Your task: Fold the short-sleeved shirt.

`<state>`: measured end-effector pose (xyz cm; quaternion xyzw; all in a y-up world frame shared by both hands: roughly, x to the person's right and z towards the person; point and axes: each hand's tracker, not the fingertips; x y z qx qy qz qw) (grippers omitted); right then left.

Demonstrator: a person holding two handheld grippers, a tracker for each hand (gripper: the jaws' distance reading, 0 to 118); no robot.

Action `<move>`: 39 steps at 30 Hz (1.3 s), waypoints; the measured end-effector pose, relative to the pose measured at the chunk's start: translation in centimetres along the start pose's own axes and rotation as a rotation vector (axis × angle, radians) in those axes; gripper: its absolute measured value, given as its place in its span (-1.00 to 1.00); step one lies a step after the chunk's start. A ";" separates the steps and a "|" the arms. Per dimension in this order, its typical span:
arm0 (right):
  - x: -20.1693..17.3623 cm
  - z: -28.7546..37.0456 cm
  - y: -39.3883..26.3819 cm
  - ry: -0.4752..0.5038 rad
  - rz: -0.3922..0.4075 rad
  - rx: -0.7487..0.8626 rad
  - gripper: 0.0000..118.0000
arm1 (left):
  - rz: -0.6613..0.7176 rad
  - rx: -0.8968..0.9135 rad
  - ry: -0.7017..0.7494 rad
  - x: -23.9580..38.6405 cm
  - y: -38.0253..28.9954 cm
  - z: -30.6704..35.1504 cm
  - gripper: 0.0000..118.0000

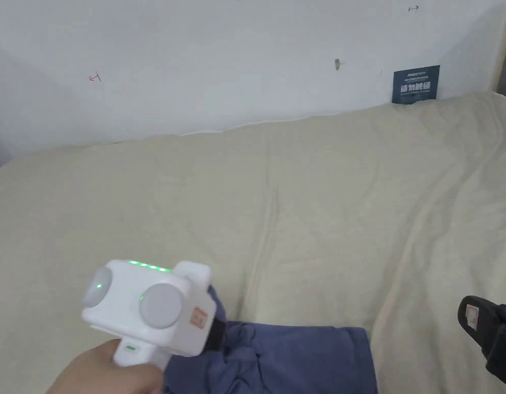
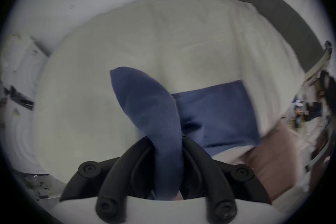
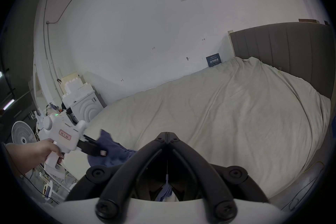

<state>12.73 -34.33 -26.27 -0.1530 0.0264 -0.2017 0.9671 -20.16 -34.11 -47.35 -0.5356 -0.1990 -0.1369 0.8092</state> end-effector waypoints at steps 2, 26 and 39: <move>0.5 0.5 0.1 0.000 -0.009 0.009 -0.99 | 0.028 -0.046 -0.147 3.1 1.6 -1.7 -0.74; 3.9 2.2 0.9 -0.059 -0.067 0.036 -0.99 | 0.017 0.094 -0.069 6.0 2.1 -0.9 -0.26; 4.4 3.0 1.2 -0.063 -0.052 0.036 -0.99 | -0.161 -0.125 -0.135 17.6 2.4 -11.1 -1.00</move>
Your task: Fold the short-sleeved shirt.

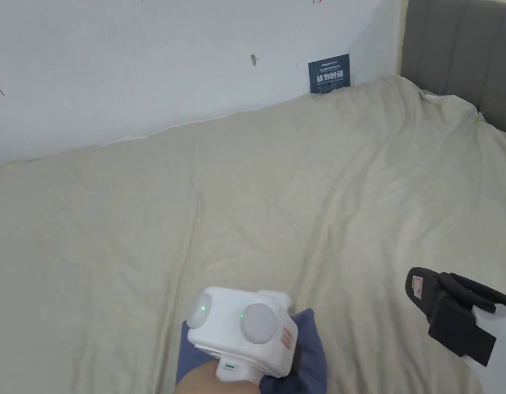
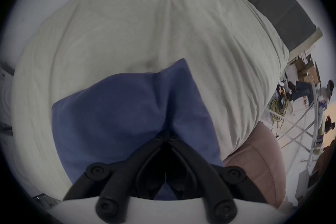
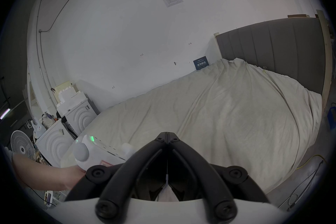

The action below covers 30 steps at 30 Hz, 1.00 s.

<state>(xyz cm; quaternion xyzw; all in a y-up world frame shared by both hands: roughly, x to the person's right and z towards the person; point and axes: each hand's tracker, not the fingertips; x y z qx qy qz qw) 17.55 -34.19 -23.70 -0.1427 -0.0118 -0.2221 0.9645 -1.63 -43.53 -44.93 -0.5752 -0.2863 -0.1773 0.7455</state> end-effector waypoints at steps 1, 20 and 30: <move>0.2 0.1 0.0 -0.003 -0.004 0.001 -0.99 | -0.020 0.013 0.010 0.6 0.2 -0.1 -1.00; -1.5 1.1 2.1 0.030 -0.018 0.002 -0.99 | 0.256 0.399 -0.694 -3.1 -3.5 9.6 -1.00; -8.5 7.2 7.5 0.132 0.083 0.269 -0.99 | 0.200 1.317 0.423 -6.2 -20.7 29.9 -1.00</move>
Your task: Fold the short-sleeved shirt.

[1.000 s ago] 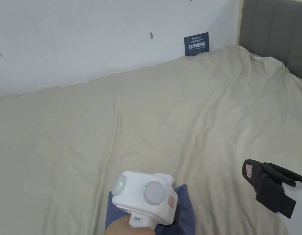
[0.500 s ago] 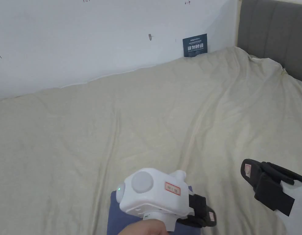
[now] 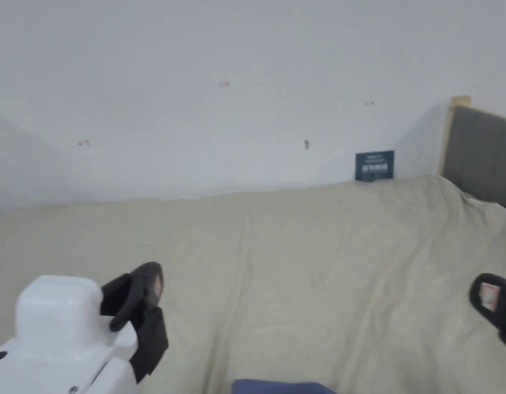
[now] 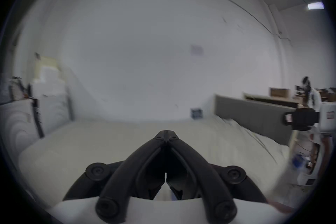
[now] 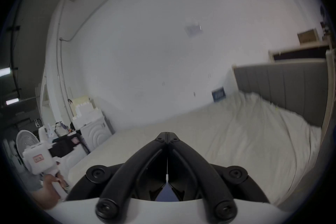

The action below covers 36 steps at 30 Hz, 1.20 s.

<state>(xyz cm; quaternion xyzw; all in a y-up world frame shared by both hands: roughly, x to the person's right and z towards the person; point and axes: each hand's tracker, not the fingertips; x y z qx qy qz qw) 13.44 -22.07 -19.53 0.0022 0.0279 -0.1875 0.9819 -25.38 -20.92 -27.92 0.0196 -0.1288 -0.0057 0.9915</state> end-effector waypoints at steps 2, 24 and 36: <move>-1.2 1.2 -0.4 -0.004 0.064 0.112 -0.99 | 0.001 0.072 0.115 -0.8 -0.1 1.9 -1.00; -1.3 2.6 -6.1 -0.239 0.247 0.094 -0.99 | -0.016 -0.120 0.353 -2.1 -7.6 4.2 -1.00; 1.3 -16.0 -10.6 0.042 0.146 -0.885 -0.99 | 0.090 -0.292 0.245 -5.0 -8.3 2.1 -1.00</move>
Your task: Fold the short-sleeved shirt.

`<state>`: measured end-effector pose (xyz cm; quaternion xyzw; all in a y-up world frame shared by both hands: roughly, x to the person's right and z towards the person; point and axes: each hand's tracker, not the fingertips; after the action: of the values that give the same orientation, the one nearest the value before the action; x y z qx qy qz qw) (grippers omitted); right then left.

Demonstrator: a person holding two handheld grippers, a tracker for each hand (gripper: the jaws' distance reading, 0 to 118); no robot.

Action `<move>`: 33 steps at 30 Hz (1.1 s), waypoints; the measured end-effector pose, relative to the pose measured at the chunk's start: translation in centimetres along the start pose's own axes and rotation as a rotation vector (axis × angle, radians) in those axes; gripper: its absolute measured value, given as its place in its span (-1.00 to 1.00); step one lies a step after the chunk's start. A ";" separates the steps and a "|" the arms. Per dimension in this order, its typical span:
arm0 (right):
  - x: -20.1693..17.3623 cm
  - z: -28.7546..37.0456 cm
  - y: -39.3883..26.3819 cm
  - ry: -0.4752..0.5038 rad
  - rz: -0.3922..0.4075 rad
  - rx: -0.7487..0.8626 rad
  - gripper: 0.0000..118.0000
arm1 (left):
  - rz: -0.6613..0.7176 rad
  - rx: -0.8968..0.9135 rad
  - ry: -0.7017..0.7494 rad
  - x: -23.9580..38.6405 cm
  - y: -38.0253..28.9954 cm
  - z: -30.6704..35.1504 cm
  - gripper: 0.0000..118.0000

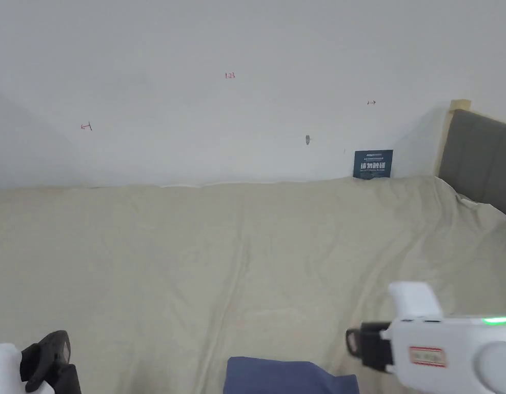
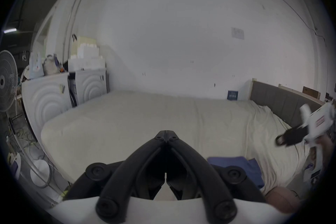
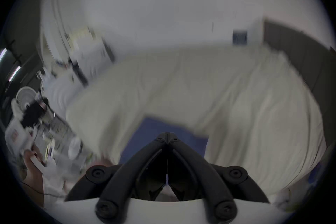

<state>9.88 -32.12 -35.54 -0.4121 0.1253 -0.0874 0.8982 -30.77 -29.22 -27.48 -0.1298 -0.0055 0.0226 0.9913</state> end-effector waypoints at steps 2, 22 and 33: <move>1.0 -4.5 -0.8 0.017 -0.034 -0.163 -0.99 | 0.002 -0.072 -0.009 -0.2 -1.1 -1.0 -1.00; 4.1 -12.8 -3.8 -0.007 -0.121 -0.294 -0.99 | 0.348 -1.004 -0.728 3.1 -8.4 -23.5 0.35; 3.9 -13.2 -3.8 -0.012 -0.084 -0.300 -0.99 | 0.702 -1.210 -0.964 3.5 -14.7 -29.8 0.60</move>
<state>9.48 -45.02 -41.53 -0.5471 0.1140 -0.1027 0.8229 -26.18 -50.91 -52.49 -0.6079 -0.3976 0.3750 0.5760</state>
